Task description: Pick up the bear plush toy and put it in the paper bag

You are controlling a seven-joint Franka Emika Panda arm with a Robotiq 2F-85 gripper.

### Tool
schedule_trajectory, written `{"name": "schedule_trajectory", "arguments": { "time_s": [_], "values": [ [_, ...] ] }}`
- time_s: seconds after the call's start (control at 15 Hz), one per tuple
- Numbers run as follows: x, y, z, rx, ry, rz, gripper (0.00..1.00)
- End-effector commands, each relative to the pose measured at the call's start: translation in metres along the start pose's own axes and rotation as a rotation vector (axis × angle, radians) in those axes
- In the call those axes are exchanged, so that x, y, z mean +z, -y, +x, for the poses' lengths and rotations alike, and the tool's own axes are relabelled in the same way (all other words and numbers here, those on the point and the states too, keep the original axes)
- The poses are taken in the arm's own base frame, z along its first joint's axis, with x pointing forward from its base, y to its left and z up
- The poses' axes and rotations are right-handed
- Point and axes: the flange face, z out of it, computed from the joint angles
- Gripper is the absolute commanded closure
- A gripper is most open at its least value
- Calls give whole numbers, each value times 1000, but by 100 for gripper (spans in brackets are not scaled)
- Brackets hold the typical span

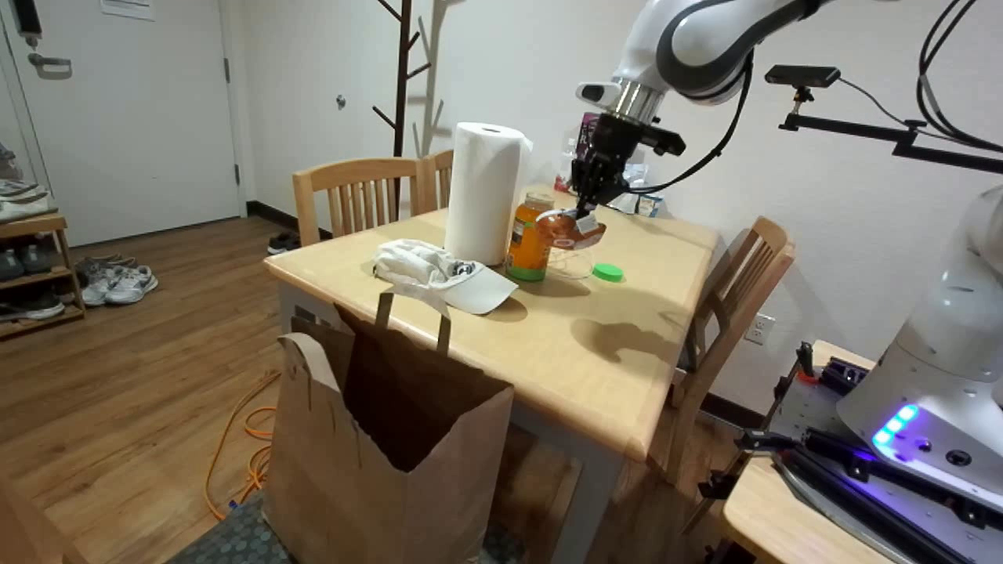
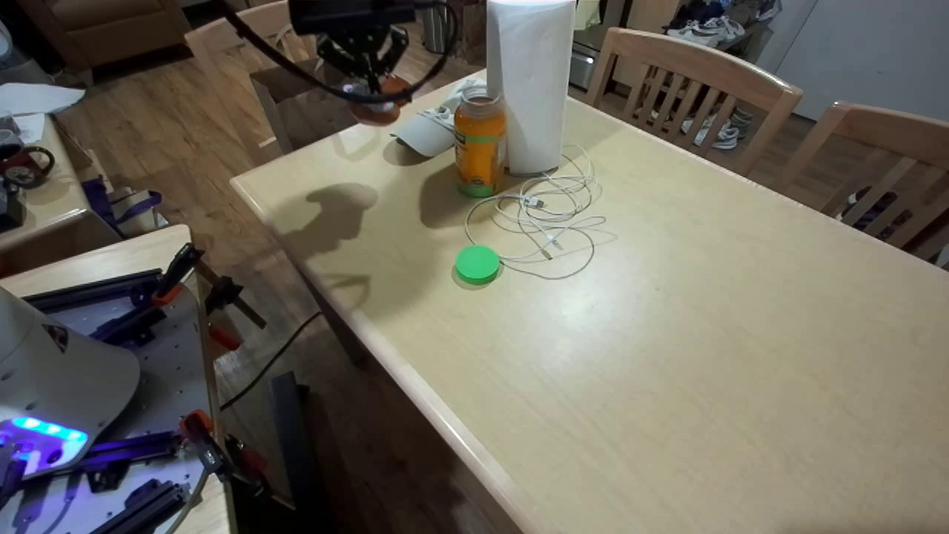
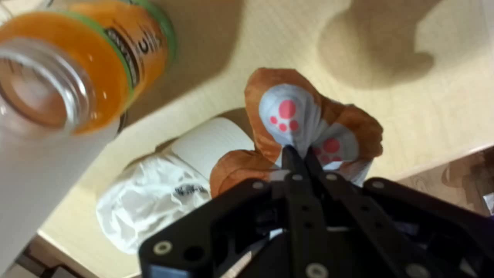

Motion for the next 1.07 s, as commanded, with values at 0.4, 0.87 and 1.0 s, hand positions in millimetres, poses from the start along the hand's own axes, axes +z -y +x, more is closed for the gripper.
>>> {"name": "schedule_trajectory", "arguments": {
  "time_s": [0.4, 0.87, 1.0],
  "values": [
    [-25, 20, 36, -171, -78, -44, 99],
    [37, 64, 131, -555, -103, 12, 99],
    [49, 77, 151, -659, -87, 38, 99]
  ]
}}
